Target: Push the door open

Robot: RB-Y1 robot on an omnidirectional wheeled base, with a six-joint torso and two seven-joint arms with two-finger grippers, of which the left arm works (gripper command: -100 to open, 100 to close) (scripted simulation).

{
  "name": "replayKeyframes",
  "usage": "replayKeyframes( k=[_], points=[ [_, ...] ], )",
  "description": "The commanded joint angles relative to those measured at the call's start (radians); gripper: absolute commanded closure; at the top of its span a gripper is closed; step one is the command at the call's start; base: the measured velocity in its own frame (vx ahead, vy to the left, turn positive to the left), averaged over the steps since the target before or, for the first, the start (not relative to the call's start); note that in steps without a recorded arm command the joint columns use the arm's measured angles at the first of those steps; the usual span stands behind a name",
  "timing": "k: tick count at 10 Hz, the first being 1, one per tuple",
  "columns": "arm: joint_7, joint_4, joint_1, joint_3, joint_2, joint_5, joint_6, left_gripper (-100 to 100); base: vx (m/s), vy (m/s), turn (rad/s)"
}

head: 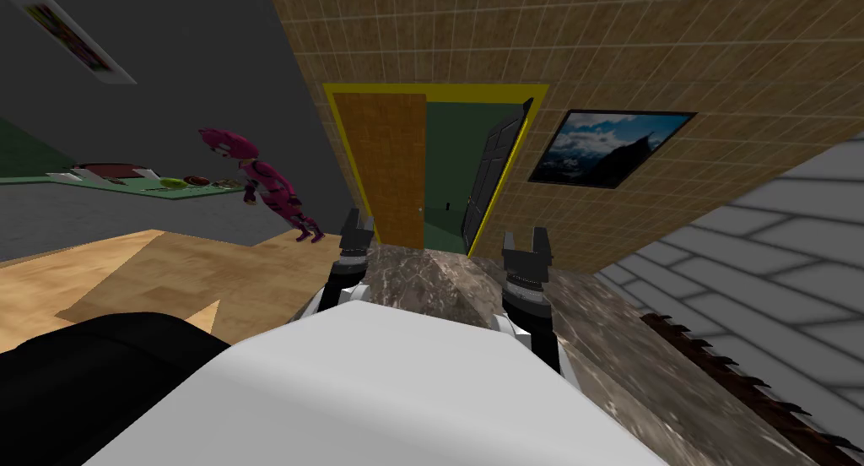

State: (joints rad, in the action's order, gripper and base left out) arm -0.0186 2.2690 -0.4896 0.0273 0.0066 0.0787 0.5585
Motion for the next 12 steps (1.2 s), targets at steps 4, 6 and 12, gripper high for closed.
replayKeyframes(
  k=[4, 6, 12],
  points=[
    [-0.007, -0.096, 0.037, -0.005, 0.021, -0.005, 0.014, -100, 0.158, 0.003, 0.014],
    [-0.010, -0.144, 0.055, -0.008, 0.029, -0.007, 0.022, -100, 0.124, 0.002, 0.013],
    [-0.020, -0.281, 0.108, -0.016, 0.049, -0.014, 0.042, -100, 0.113, 0.006, 0.013]
  ],
)
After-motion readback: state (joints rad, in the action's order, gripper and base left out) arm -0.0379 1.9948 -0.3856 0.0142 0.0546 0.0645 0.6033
